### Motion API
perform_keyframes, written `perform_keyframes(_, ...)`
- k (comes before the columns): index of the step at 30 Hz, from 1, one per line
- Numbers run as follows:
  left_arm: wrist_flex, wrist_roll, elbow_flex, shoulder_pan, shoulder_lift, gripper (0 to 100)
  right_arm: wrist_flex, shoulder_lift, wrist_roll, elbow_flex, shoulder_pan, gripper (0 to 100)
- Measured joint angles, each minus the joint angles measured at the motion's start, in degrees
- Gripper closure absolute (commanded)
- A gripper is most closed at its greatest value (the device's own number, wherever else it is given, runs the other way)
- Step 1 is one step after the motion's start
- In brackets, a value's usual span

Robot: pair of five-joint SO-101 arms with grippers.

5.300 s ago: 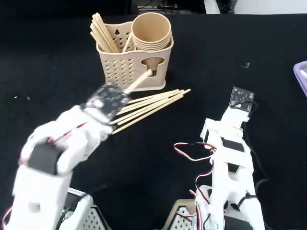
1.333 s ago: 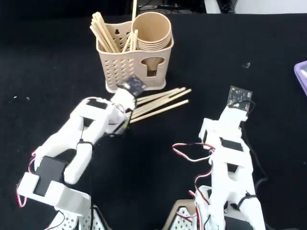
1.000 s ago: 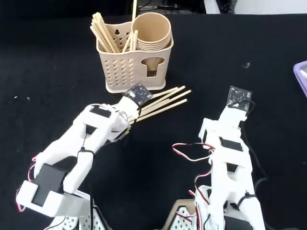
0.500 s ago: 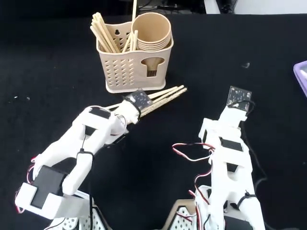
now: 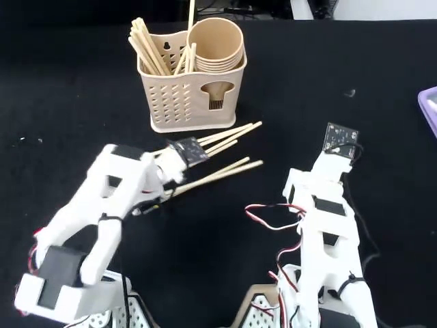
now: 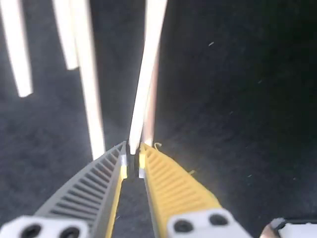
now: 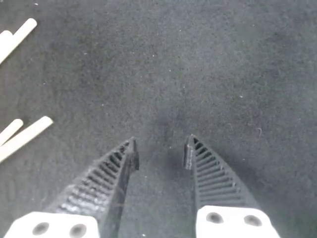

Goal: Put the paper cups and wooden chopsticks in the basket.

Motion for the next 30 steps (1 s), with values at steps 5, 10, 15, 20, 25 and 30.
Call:
perform_keyframes(5,1.85,-2.11,1.23,-1.76,-5.36,96,0.0,0.0,0.0,0.0,0.0,83.9)
perform_keyframes(10,2.29,-1.85,2.9,-1.67,-7.56,83,0.0,0.0,0.0,0.0,0.0,83.9)
perform_keyframes(15,2.29,0.53,2.9,-0.97,-7.56,84,0.0,0.0,0.0,0.0,0.0,83.9)
perform_keyframes(20,2.02,1.32,2.81,0.0,-7.56,83,0.0,0.0,0.0,0.0,0.0,83.9)
perform_keyframes(25,-3.43,8.62,2.81,5.45,-7.03,83,0.0,0.0,0.0,0.0,0.0,83.9)
perform_keyframes(30,-11.6,17.05,3.6,10.46,-6.86,74,0.0,0.0,0.0,0.0,0.0,83.9)
